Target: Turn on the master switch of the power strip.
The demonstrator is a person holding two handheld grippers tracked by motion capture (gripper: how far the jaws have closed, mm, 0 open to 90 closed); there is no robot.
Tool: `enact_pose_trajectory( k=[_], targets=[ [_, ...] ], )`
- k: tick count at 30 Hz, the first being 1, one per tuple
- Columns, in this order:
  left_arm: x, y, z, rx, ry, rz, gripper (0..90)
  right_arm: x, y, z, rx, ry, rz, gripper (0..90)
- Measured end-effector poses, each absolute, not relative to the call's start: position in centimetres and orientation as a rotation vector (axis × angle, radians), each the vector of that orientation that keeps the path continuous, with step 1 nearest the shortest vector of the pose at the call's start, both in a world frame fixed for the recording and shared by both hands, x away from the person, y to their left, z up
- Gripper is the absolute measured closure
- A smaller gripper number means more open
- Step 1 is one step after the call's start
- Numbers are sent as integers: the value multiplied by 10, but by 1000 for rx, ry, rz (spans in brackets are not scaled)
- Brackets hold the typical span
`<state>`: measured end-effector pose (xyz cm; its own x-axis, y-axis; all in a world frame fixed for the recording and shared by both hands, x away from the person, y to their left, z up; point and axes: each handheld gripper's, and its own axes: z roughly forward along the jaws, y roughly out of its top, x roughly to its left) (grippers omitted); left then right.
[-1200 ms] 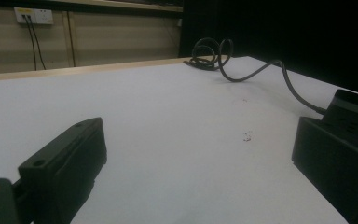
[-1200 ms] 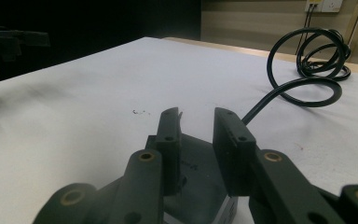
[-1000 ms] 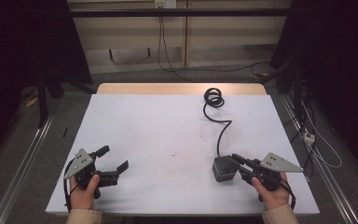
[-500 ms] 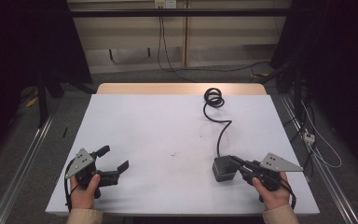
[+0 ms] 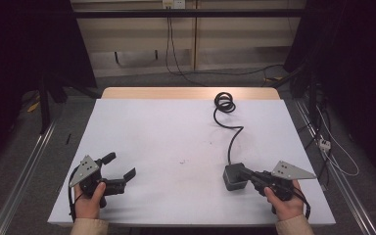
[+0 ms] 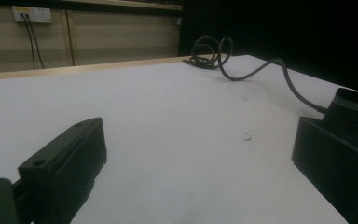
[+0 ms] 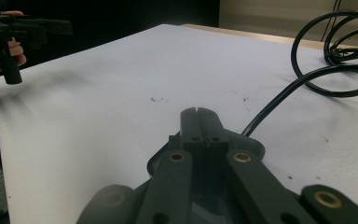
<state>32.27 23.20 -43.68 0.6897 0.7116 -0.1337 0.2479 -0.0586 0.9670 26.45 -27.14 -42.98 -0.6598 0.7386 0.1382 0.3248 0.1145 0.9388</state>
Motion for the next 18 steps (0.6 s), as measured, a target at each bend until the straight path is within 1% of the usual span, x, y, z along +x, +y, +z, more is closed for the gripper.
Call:
enact_pose_trajectory(
  k=[18],
  targets=[
    [323, 231, -437, 1632, 794, 450, 27, 266, -269, -433, 1007, 2075, 1535, 900]
  ],
)
